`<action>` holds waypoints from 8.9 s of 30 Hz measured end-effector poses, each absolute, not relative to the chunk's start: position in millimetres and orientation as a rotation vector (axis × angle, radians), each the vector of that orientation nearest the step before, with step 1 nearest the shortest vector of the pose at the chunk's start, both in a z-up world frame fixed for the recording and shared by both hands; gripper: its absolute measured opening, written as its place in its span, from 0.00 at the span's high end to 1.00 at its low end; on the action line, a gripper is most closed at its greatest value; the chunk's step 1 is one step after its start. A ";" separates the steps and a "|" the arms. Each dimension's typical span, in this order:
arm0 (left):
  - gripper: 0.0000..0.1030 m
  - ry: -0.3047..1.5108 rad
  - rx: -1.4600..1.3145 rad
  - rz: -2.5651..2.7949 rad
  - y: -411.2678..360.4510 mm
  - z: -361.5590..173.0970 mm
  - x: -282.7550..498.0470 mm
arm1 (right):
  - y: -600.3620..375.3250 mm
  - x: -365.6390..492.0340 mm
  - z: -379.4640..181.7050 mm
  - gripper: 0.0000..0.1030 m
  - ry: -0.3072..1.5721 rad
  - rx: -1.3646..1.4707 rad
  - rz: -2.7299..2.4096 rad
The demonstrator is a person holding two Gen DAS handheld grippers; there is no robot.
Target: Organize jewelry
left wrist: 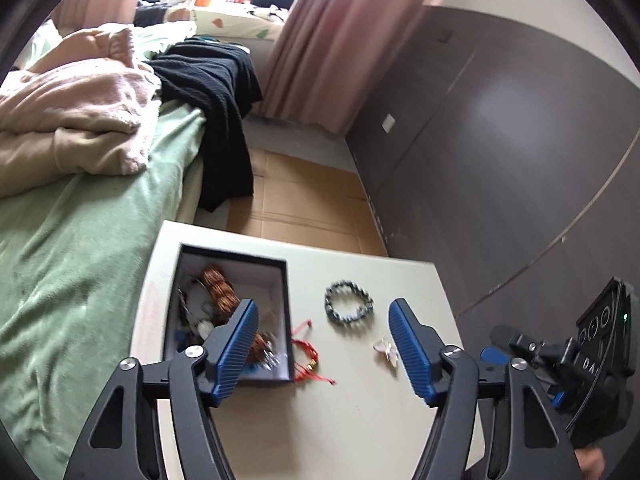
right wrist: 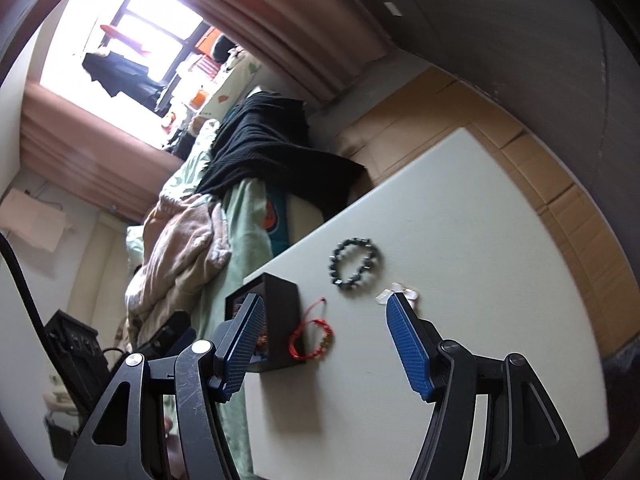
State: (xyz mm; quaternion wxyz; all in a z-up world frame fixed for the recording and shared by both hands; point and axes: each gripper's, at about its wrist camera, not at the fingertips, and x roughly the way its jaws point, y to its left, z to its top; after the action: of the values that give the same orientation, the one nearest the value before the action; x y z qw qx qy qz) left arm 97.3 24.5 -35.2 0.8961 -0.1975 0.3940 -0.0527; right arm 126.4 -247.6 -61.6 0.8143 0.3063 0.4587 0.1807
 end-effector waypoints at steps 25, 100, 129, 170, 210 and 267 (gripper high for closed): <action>0.49 1.061 -0.549 -0.022 -29.1 -114.5 105.3 | -318.8 96.3 -73.4 0.37 0.996 0.743 0.301; 0.96 0.755 -0.680 -0.153 69.0 -49.0 134.9 | -169.7 180.8 -130.7 0.60 1.157 0.231 0.209; 0.21 0.699 -0.707 0.098 129.6 -40.2 108.0 | -85.4 176.8 -95.6 0.51 1.035 0.576 0.718; 0.01 0.831 -0.329 -0.015 -32.8 -40.0 153.2 | -286.7 159.9 -73.9 0.04 1.032 0.658 0.279; 0.91 1.101 -0.196 -0.104 -100.9 -138.0 228.4 | -325.5 178.3 -105.8 0.04 1.115 0.625 0.101; 0.71 0.875 -0.602 -0.076 84.0 -43.4 160.7 | -125.8 215.8 -147.4 0.86 1.101 -0.015 0.121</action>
State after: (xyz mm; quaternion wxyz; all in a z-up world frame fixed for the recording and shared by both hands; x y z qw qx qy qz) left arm 160.7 84.0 -43.4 0.8615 -0.2869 0.4173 -0.0364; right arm 215.8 -125.8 -147.4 0.8504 -0.0069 0.5230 0.0577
